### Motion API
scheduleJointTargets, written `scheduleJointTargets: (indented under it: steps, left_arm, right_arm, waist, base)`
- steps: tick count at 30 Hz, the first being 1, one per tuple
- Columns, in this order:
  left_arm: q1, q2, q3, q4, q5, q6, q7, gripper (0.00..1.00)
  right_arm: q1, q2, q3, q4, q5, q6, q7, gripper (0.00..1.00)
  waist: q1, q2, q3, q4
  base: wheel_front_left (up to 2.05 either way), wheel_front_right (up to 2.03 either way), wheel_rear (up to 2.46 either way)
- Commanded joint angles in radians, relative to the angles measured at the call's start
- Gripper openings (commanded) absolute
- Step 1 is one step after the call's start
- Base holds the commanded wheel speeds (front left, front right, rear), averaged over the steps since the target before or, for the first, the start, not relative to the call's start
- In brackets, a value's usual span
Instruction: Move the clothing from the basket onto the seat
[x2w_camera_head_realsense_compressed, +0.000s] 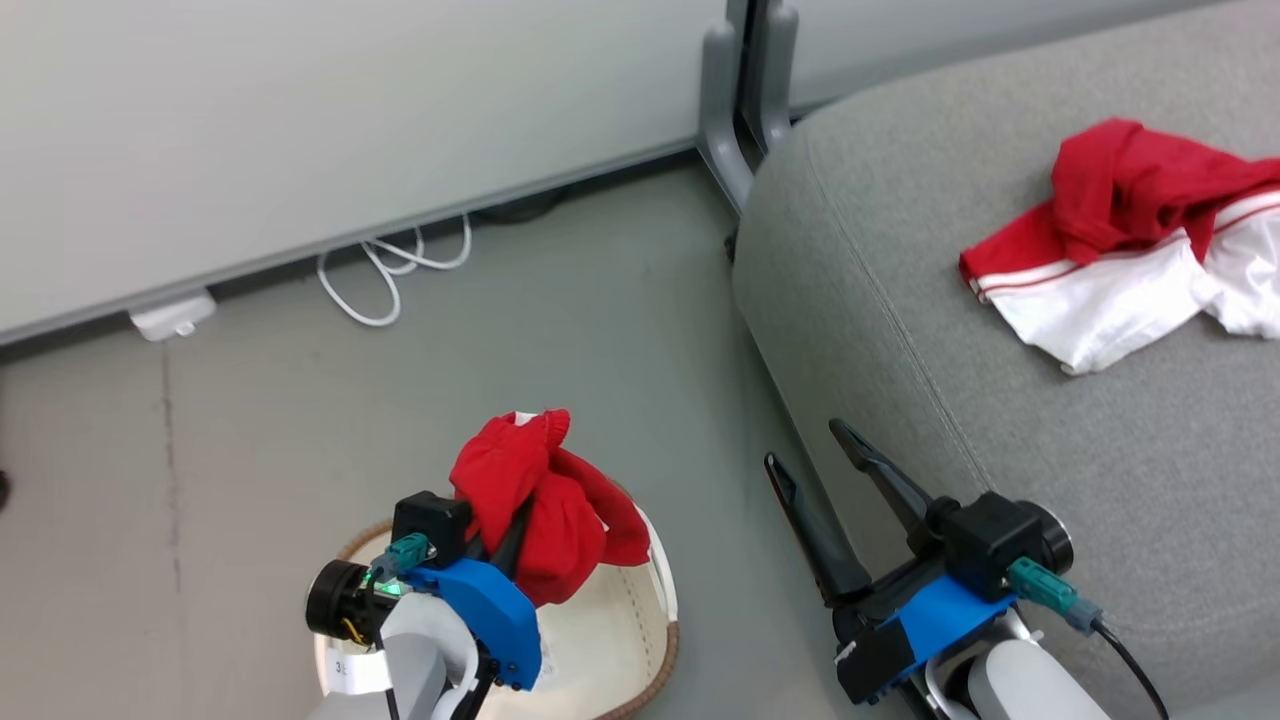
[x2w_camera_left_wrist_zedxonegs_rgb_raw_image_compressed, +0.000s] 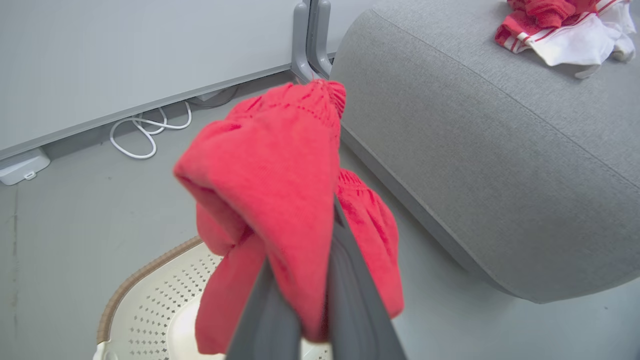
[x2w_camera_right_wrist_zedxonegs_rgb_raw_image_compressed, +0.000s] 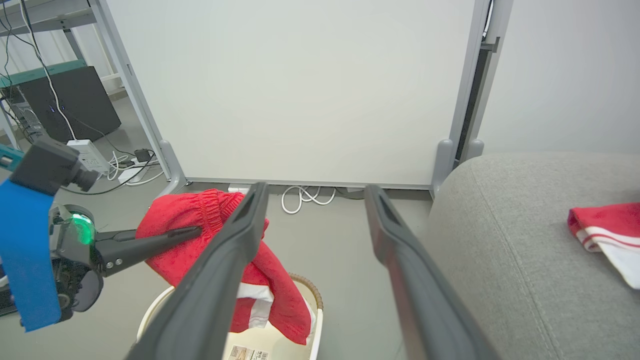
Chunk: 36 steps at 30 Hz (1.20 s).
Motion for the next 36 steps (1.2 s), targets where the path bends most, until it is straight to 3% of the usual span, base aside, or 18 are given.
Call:
scheduleJointTargets:
  steps: [1, 14, 36]
  left_arm:
    - [0.011, 0.000, -0.015, -0.016, -0.011, -0.001, -0.005, 0.00]
    - [-0.069, 0.004, -0.127, -0.131, -0.108, -0.001, -0.005, 0.00]
    - [-0.266, -0.035, -0.244, -0.238, -0.204, -0.001, 0.044, 0.00]
  right_arm:
    - [0.027, -0.005, -0.001, -0.005, 0.008, 0.000, 0.007, 1.00]
    - [0.087, 0.009, -0.013, -0.039, 0.011, 0.000, 0.045, 1.00]
    - [0.104, 0.011, 0.003, -0.051, 0.013, 0.000, 0.073, 1.00]
  waist:
    - [0.0003, -0.0001, -0.071, 0.046]
    - [0.0003, -0.0001, -0.154, 0.093]
    - [0.0003, -0.0001, -0.176, 0.140]
  base:
    - [0.00, 0.00, 0.00]
    - [0.00, 0.00, 0.00]
    - [0.00, 0.00, 0.00]
